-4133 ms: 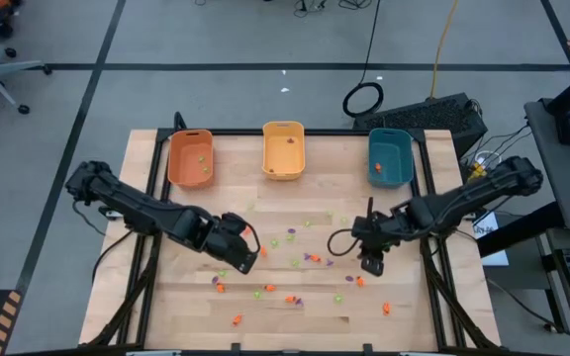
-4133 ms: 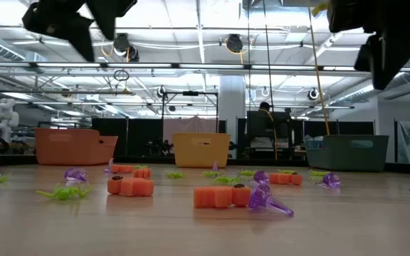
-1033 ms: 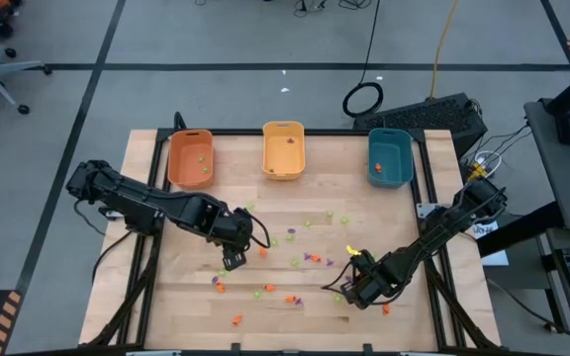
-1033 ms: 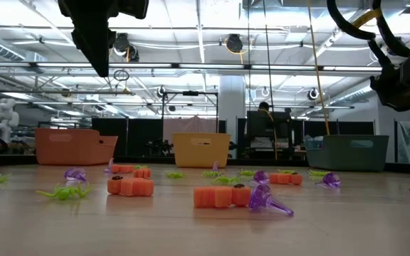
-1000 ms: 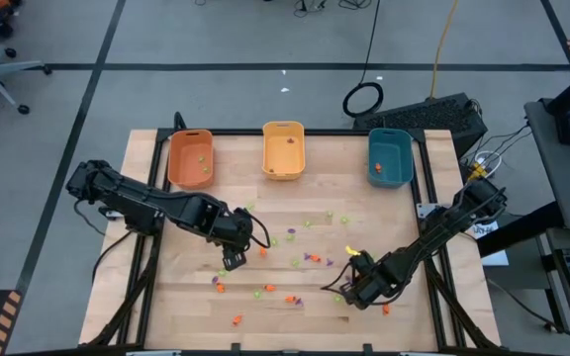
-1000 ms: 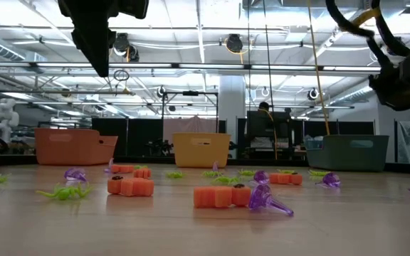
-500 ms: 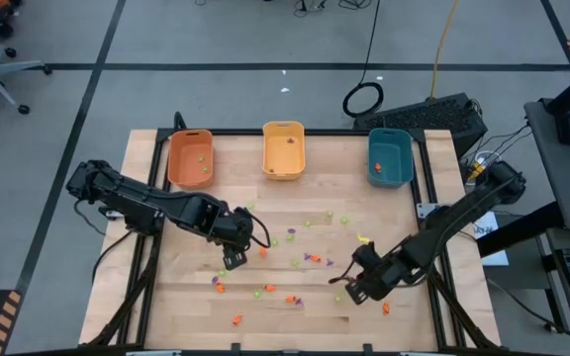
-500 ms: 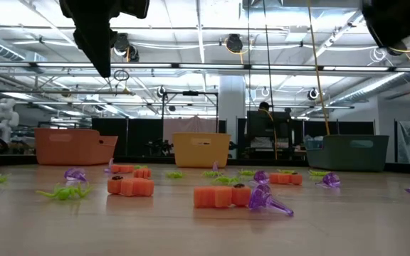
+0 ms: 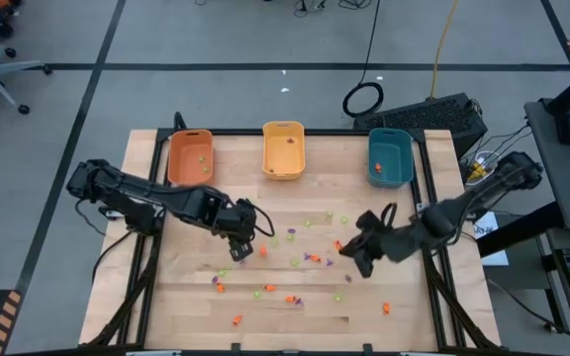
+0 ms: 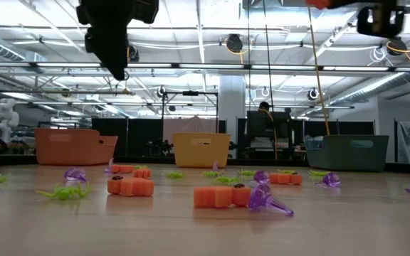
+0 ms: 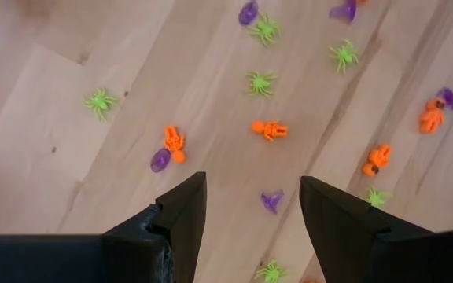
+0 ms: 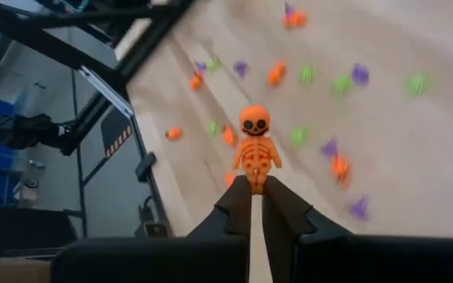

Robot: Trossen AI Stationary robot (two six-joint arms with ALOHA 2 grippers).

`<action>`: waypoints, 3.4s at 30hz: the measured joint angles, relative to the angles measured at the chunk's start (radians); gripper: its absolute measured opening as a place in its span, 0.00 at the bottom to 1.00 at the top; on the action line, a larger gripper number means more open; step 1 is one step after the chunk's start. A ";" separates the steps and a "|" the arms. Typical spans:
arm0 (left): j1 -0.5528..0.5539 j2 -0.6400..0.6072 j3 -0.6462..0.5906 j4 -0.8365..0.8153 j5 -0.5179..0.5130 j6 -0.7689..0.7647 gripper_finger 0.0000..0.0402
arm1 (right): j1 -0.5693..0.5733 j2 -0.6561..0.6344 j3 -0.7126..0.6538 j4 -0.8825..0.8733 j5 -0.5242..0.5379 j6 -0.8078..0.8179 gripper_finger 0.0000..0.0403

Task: Sort Halloween decoration
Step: Put the orange skeleton toy into the blue bin

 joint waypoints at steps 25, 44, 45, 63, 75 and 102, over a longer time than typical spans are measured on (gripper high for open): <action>0.058 0.000 0.140 0.395 0.002 -0.127 0.51 | -0.293 -0.405 0.000 0.049 -0.004 -0.716 0.00; 0.045 0.000 0.159 0.509 -0.024 -0.101 0.51 | -0.293 -0.439 0.000 0.049 -0.029 -0.787 0.00; 0.045 0.000 0.159 0.510 -0.024 -0.097 0.51 | -0.293 -0.440 0.000 0.049 -0.029 -0.801 0.00; 0.046 0.000 0.159 0.510 -0.021 -0.017 0.51 | -0.292 -0.439 0.000 0.049 -0.030 -1.146 0.00; 0.046 0.000 0.159 0.510 -0.021 -0.017 0.51 | -0.292 -0.439 0.001 0.049 -0.029 -1.484 0.00; 0.046 0.000 0.158 0.509 -0.029 -0.015 0.51 | -0.292 -0.439 0.001 0.035 -0.027 -1.599 0.00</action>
